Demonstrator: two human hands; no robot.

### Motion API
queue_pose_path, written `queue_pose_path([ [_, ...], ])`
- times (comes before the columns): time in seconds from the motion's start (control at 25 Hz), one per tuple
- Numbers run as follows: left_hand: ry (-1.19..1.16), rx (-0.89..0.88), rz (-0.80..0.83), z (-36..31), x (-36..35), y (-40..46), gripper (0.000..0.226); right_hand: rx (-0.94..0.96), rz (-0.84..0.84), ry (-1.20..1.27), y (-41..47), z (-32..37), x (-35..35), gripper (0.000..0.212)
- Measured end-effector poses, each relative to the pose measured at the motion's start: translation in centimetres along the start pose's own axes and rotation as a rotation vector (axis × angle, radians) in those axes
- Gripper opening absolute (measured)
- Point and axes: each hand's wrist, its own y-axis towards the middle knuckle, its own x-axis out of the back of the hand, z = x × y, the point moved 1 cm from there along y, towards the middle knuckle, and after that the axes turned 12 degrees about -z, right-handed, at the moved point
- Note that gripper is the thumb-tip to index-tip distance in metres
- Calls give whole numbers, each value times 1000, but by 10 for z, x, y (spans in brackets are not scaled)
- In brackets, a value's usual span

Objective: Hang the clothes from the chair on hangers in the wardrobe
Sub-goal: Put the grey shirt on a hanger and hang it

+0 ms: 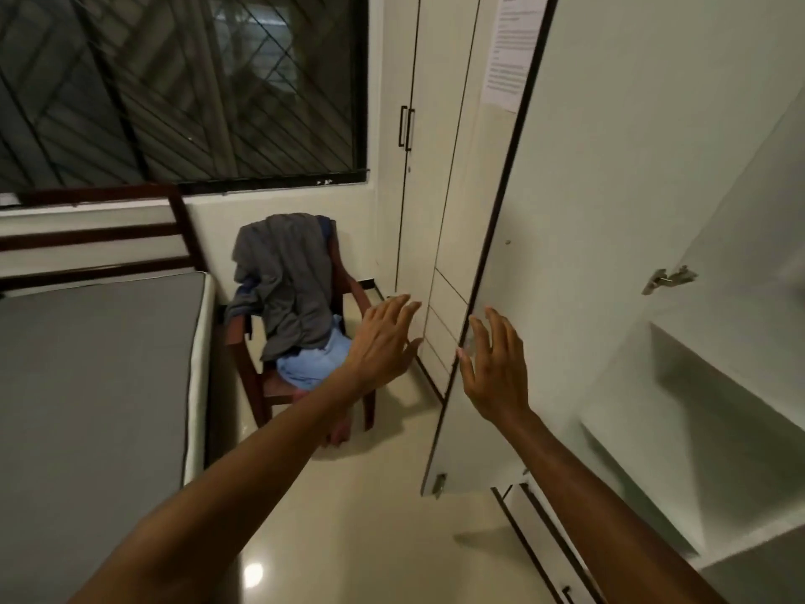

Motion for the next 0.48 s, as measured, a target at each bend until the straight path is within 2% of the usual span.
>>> queue_pose_path([
  [0.16,13,112,-14,63,11,-42,63,17,60,73,-1,52,-43,52],
  [0.32,-11,304,-54,125,5,-91,66,7,101,93,-2,91,-91,56],
  [0.48,7,421,42,199,-14,-131,66,-28,171,126,3,135,-155,55],
])
